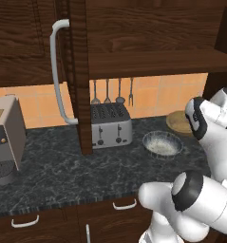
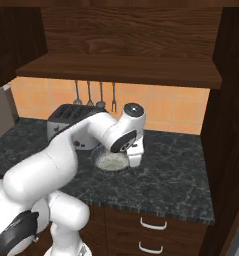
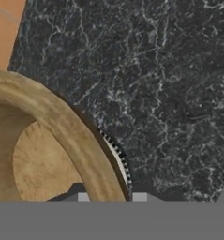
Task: Pick up the bowls on the counter and stack them on top of one another in the open cabinet. Place the smaller bowl on top of the larger bowl.
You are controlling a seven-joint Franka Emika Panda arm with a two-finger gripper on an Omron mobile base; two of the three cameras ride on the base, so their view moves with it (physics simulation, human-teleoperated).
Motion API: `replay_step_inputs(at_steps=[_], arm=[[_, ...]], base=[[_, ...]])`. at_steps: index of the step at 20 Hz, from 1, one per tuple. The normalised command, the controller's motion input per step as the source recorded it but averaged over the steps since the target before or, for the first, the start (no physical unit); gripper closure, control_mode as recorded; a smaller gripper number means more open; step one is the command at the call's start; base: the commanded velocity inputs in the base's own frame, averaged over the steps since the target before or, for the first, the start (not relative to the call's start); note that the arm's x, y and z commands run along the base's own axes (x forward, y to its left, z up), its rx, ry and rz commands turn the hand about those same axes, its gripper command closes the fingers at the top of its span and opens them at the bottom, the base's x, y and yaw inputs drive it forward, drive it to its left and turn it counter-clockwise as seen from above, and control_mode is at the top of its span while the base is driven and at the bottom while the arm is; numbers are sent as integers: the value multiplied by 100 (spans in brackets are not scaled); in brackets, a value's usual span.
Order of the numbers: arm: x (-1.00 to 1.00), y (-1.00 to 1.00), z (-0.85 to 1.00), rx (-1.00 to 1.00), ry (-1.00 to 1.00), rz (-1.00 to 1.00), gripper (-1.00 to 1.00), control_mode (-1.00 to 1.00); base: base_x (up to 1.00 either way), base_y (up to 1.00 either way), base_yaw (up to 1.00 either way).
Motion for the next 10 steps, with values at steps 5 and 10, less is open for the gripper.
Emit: replay_step_inputs(at_steps=[5, 10], arm=[[0, 89, -15, 0, 0, 12, 100, -100], [13, 18, -18, -1, 0, 1, 100, -100]], base=[[0, 0, 0], [0, 0, 0]])
